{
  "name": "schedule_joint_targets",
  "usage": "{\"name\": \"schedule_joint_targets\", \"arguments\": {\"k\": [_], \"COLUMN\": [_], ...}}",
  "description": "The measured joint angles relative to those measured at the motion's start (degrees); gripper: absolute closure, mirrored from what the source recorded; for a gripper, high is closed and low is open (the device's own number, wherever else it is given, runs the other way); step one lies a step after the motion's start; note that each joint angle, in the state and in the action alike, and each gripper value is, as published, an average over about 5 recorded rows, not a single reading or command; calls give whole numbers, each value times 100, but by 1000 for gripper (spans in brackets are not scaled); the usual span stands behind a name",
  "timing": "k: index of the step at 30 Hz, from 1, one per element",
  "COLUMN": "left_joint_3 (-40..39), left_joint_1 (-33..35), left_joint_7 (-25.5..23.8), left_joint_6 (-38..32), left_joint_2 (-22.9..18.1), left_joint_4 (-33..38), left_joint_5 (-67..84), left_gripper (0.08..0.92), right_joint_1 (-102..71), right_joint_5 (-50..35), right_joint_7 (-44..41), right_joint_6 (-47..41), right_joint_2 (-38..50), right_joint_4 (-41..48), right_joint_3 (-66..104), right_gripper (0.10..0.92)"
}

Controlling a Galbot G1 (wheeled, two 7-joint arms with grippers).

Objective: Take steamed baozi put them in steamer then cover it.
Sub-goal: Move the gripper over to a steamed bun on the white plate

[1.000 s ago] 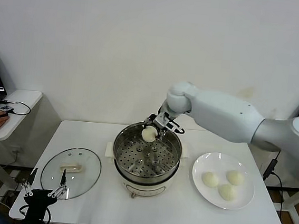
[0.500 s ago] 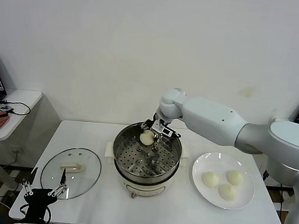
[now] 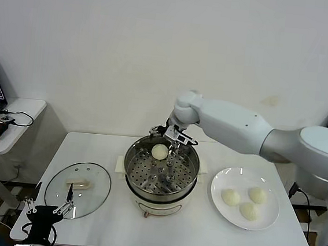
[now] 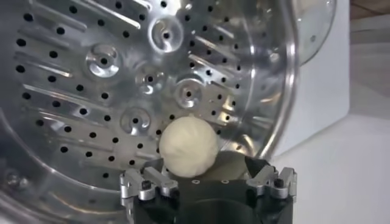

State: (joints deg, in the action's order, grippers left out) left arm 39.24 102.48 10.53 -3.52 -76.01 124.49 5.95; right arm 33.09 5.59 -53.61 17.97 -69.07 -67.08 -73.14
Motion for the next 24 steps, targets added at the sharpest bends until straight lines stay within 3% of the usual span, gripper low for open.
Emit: {"name": "schedule_joint_targets", "arguments": {"k": [13,24], "left_joint_3": [24,19], "left_joint_1": [-112,-259], "left_joint_7": [-26,-61], "left_joint_6": [63,124], "left_joint_2": [147,277], "left_joint_4": [-19,-170], "left_joint_5": [118,147], "left_gripper": [177,177], "right_joint_1": [769,-321], "right_joint_5": [-825,-696], "right_joint_7": [-537,-492], "right_joint_6": [-1947,-3000], "right_joint_2": [2289,4244], "right_joint_4": [-1898,-2785], "right_joint_3": [-107,564], "right_gripper": [203,202]}}
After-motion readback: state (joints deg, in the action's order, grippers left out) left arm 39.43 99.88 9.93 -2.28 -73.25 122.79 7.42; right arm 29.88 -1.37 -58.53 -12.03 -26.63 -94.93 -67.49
